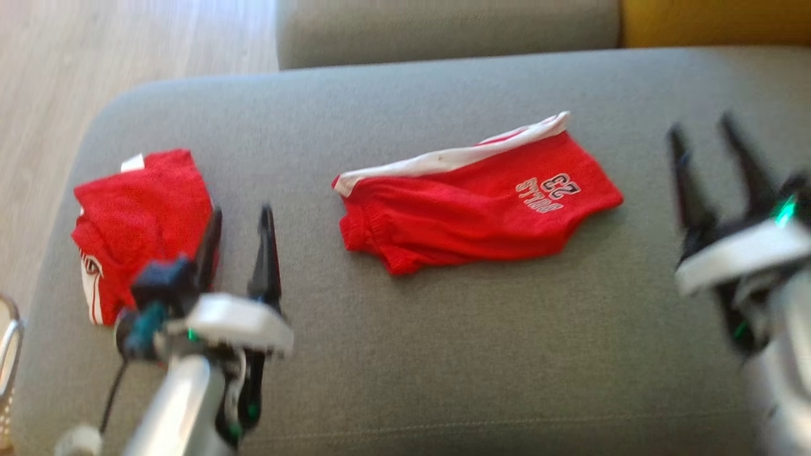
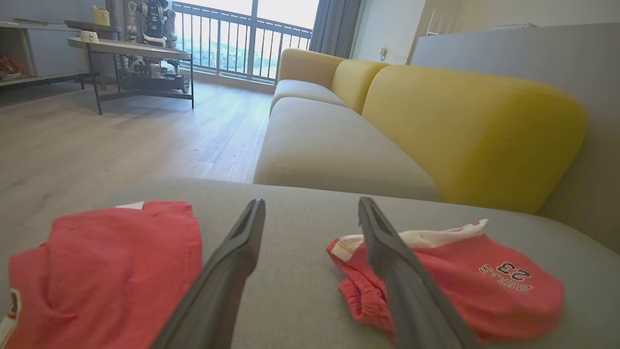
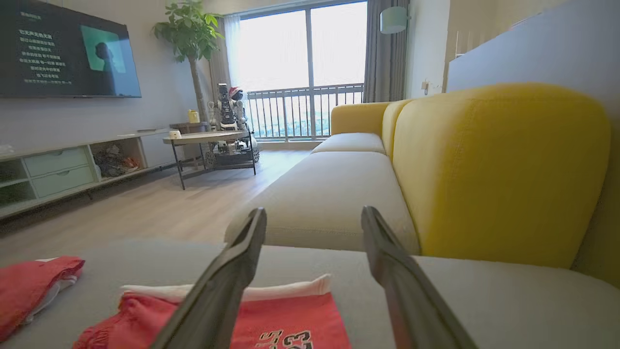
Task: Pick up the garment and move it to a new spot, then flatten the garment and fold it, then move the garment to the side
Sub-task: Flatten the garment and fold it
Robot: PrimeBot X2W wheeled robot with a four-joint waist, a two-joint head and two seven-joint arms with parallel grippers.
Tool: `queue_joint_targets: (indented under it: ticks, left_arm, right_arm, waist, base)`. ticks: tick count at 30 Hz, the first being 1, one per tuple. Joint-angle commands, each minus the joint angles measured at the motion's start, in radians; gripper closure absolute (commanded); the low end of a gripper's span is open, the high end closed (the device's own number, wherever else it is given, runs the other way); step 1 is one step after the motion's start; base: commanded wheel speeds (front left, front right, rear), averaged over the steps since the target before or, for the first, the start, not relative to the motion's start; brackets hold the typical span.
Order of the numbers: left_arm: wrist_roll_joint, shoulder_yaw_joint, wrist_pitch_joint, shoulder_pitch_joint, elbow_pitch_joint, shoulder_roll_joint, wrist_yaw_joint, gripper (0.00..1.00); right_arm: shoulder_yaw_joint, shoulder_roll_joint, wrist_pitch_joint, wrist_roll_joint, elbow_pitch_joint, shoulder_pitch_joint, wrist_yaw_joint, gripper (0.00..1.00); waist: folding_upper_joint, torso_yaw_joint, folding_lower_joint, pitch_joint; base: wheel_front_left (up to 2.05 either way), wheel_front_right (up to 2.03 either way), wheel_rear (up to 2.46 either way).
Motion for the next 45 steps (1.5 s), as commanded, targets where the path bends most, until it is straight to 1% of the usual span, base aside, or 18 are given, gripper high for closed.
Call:
queue_joint_targets:
  ticks: [1, 3, 4, 9, 14, 20, 22, 23, 25, 29, 34, 37, 38, 40, 45]
  left_arm:
    - [0.019, 0.051, -0.005, -0.004, -0.044, 0.010, -0.008, 0.00]
    - [0.053, 0.064, -0.005, 0.054, -0.059, 0.003, -0.016, 0.00]
    - [0.082, 0.076, -0.005, 0.107, -0.078, -0.013, -0.026, 0.00]
    - [0.139, 0.111, -0.005, 0.206, -0.108, -0.053, -0.054, 0.00]
    - [0.183, 0.135, -0.005, 0.260, -0.124, -0.084, -0.082, 0.00]
    - [0.201, 0.155, -0.005, 0.266, -0.115, -0.099, -0.108, 0.00]
    - [0.208, 0.156, -0.005, 0.259, -0.108, -0.101, -0.116, 0.00]
    - [0.212, 0.157, -0.005, 0.255, -0.106, -0.102, -0.119, 0.00]
    - [0.216, 0.156, -0.005, 0.247, -0.104, -0.103, -0.123, 0.00]
    - [0.213, 0.144, -0.005, 0.228, -0.103, -0.104, -0.122, 0.00]
    - [0.202, 0.113, -0.005, 0.195, -0.097, -0.105, -0.113, 0.00]
    - [0.198, 0.093, -0.005, 0.176, -0.093, -0.105, -0.107, 0.00]
    - [0.198, 0.093, -0.005, 0.176, -0.093, -0.105, -0.107, 0.00]
    - [0.194, 0.081, -0.005, 0.164, -0.092, -0.105, -0.102, 0.00]
    - [0.184, 0.055, -0.005, 0.144, -0.091, -0.105, -0.087, 0.00]
  right_arm:
    - [-0.010, 0.037, -0.009, -0.027, -0.070, 0.047, 0.000, 0.00]
    - [-0.044, 0.088, -0.009, -0.056, -0.124, 0.125, 0.000, 0.00]
    - [-0.080, 0.135, -0.009, -0.071, -0.164, 0.188, 0.000, 0.00]
    - [-0.113, 0.202, -0.009, -0.134, -0.248, 0.308, 0.000, 0.00]
    - [-0.144, 0.242, -0.009, -0.152, -0.271, 0.379, 0.000, 0.00]
    - [-0.156, 0.259, 0.007, -0.154, -0.277, 0.384, 0.000, 0.00]
    - [-0.160, 0.264, 0.033, -0.128, -0.268, 0.373, 0.000, 0.00]
    - [-0.171, 0.268, 0.049, -0.092, -0.260, 0.363, 0.000, 0.00]
    - [-0.212, 0.275, 0.103, 0.029, -0.233, 0.334, 0.000, 0.00]
    - [-0.234, 0.277, 0.208, 0.247, -0.153, 0.257, 0.000, 0.00]
    - [-0.268, 0.277, 0.322, 0.394, 0.008, 0.129, 0.000, 0.00]
    - [-0.309, 0.277, 0.363, 0.440, 0.130, 0.040, 0.000, 0.00]
    - [-0.309, 0.277, 0.363, 0.440, 0.130, 0.040, 0.000, 0.00]
    - [-0.350, 0.277, 0.386, 0.456, 0.230, -0.019, 0.000, 0.00]
    - [-0.463, 0.277, 0.413, 0.408, 0.451, -0.158, 0.000, 0.00]
  waist:
    - [-0.0001, -0.020, 0.0002, -0.035]
    - [-0.0001, -0.026, 0.0002, -0.055]
    - [-0.0001, -0.029, 0.0002, -0.063]
    - [-0.0001, -0.030, 0.0002, -0.074]
    - [-0.0001, -0.024, 0.0002, -0.076]
    - [-0.0001, -0.018, 0.0002, -0.071]
    - [-0.0001, -0.014, 0.0002, -0.064]
    - [-0.0001, -0.012, 0.0002, -0.060]
    - [-0.0001, -0.006, 0.0002, -0.046]
    - [-0.0001, 0.015, 0.0002, -0.002]
    - [-0.0001, 0.049, 0.0002, 0.056]
    - [-0.0001, 0.075, 0.0002, 0.083]
    - [-0.0001, 0.075, 0.0002, 0.083]
    - [-0.0001, 0.093, 0.0002, 0.099]
    - [-0.0001, 0.137, 0.0002, 0.130]
  base:
    - [0.00, 0.00, 0.00]
    - [0.00, 0.00, 0.00]
    - [0.00, 0.00, 0.00]
    - [0.00, 0.00, 0.00]
    - [0.00, 0.00, 0.00]
    - [0.00, 0.00, 0.00]
    - [0.00, 0.00, 0.00]
    - [0.00, 0.00, 0.00]
    - [0.00, 0.00, 0.00]
    - [0.00, 0.00, 0.00]
    - [0.00, 0.00, 0.00]
    - [0.00, 0.00, 0.00]
    - [0.00, 0.00, 0.00]
    - [0.00, 0.00, 0.00]
    - [0.00, 0.00, 0.00]
